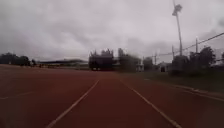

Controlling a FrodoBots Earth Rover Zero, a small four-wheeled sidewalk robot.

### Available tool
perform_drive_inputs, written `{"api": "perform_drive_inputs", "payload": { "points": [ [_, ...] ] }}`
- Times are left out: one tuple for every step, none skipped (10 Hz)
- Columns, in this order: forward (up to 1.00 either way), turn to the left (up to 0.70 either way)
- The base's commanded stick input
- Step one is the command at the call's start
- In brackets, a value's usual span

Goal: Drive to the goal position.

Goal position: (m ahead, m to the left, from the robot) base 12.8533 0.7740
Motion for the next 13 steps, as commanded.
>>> {"api": "perform_drive_inputs", "payload": {
  "points": [
    [0.70, 0.00],
    [0.70, 0.00],
    [0.70, 0.00],
    [0.70, 0.00],
    [0.70, -0.10],
    [0.70, -0.20],
    [0.70, -0.30],
    [0.70, -0.35],
    [0.70, -0.35],
    [0.70, -0.35],
    [0.70, -0.35],
    [0.70, -0.18],
    [0.70, -0.06]
  ]
}}
